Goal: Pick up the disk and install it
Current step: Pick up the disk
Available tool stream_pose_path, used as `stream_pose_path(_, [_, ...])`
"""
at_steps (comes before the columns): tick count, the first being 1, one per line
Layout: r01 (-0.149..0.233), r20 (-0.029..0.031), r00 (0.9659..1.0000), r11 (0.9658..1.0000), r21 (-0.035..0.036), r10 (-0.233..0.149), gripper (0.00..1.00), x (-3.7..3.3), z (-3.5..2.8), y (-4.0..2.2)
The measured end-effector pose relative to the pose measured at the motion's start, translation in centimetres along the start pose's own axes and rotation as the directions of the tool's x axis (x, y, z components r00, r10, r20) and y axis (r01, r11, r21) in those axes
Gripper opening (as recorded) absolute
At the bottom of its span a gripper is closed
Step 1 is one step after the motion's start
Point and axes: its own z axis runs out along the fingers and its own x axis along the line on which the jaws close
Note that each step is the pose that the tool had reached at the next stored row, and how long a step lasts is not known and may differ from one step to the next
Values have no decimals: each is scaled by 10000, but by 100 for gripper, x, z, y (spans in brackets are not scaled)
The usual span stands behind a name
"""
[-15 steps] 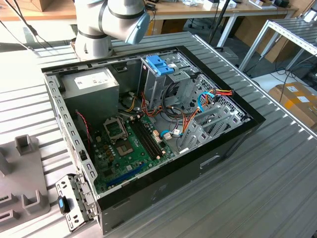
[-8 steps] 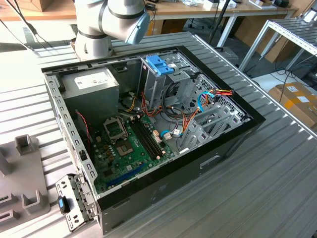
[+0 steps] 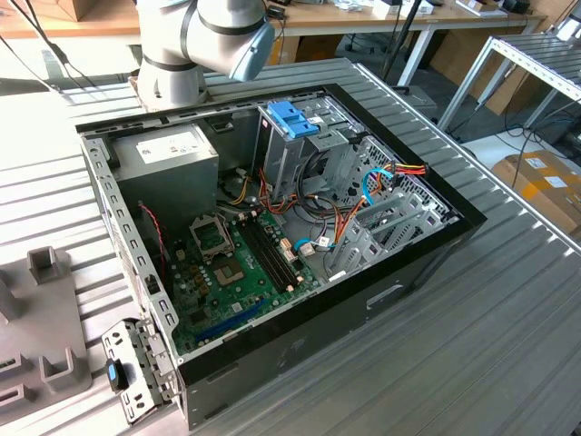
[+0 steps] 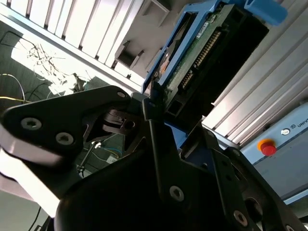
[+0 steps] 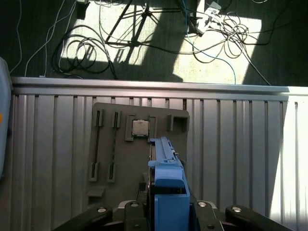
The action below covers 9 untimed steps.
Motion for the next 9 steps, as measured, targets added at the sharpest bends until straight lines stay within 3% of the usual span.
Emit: stream_pose_path(9, [0,-1,10000,10000,-1,0,37,2,43,44])
